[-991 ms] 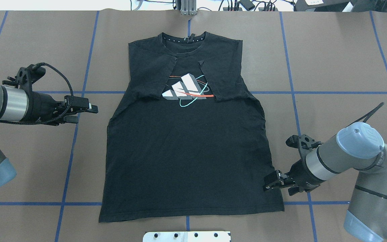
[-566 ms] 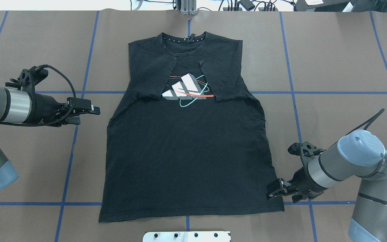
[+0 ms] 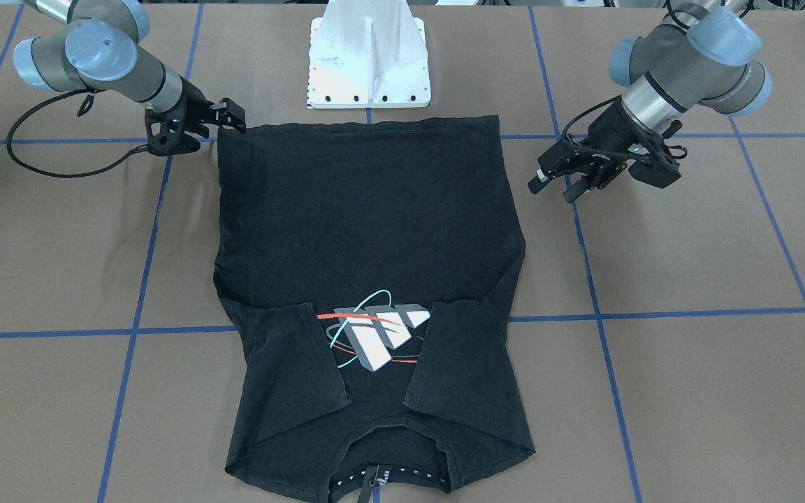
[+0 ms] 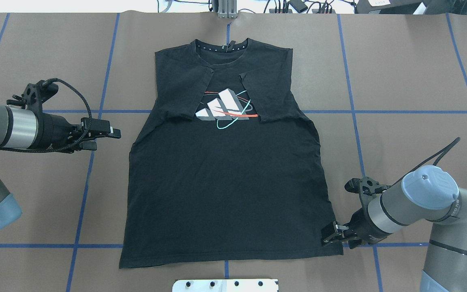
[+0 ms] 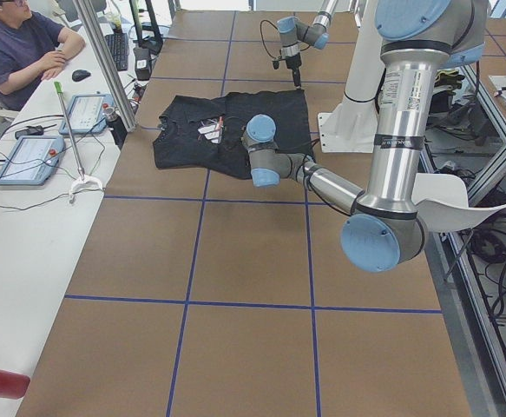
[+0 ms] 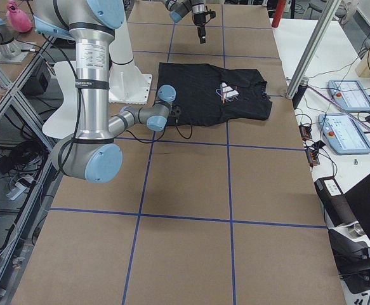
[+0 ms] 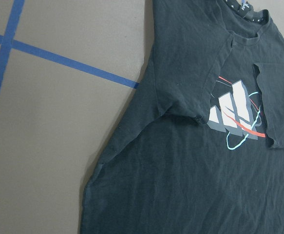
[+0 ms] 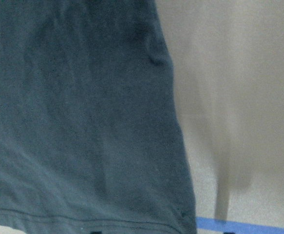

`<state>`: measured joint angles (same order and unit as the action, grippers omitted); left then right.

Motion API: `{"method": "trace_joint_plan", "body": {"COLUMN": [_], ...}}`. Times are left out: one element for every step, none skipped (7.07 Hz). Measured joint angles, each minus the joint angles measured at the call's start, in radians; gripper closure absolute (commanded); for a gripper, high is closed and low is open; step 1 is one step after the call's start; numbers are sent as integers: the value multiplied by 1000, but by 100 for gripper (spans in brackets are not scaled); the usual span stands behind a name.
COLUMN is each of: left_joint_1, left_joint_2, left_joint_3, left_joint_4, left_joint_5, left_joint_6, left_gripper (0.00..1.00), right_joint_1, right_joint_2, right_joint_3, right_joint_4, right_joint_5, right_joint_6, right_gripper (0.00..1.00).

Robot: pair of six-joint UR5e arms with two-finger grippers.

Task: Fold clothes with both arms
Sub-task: 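Grasp the hem corner with the right gripper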

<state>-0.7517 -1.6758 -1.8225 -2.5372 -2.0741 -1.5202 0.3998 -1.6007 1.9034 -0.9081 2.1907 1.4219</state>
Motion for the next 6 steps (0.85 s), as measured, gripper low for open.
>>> {"method": "trace_joint_plan", "body": {"left_joint_1": [0,0,1,1,0,0], "left_joint_2": [0,1,2,2,2,2], "left_joint_3": [0,1,2,2,4,6], "left_joint_4": [0,0,0,0,0,0], "left_joint_5": [0,0,0,0,0,0], "left_joint_6": [0,0,0,0,1,0], "left_gripper": [0,0,0,0,0,0], "right_joint_1": [0,-1,-1,-1,-1,-1], "right_joint_2": [0,-1,0,-1,-1,-2], "right_joint_3": [-1,-1,-2,-3,-3,-3], "right_joint_4": [0,0,1,2,2,2], "right_joint_5": [-2,-3,-3,-3,-2,-2], "right_joint_6": [0,0,0,0,0,0], "right_gripper": [33,34,34,34,34,34]}}
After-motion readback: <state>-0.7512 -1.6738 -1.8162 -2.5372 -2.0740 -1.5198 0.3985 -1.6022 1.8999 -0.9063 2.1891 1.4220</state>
